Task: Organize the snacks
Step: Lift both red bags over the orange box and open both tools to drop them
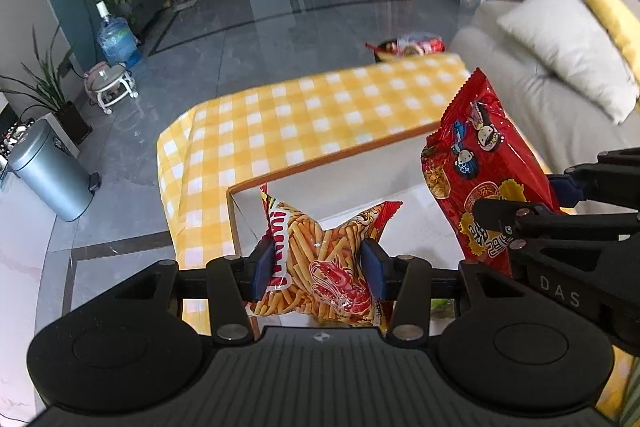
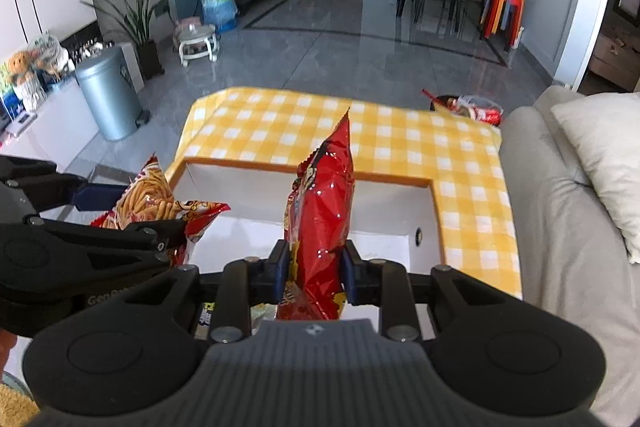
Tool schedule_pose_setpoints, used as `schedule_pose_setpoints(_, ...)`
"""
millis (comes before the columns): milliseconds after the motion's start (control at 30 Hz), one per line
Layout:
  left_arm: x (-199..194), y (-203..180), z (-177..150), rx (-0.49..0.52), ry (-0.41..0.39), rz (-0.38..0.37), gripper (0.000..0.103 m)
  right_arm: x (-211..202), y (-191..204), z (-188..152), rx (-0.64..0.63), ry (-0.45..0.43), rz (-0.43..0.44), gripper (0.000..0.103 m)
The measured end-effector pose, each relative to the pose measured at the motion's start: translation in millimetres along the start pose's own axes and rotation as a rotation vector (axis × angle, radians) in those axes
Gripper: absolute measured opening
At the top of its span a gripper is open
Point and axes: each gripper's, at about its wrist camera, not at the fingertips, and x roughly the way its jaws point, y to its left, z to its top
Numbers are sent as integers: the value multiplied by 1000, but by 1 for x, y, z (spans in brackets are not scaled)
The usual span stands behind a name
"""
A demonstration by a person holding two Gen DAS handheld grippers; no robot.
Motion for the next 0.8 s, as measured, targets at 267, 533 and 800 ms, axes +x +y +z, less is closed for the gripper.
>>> schedule_pose_setpoints(267, 44, -6, -4, 92, 112, 0, 53, 55, 2, -4, -5, 138, 11, 24)
schedule_pose_setpoints(533, 72, -12, -10, 127, 190, -5, 53, 93, -3, -20, 18, 251, 29, 24)
schedule_pose_setpoints(800, 80, -10, -12, 122, 211, -7, 53, 113, -7, -23, 35, 287, 36, 24)
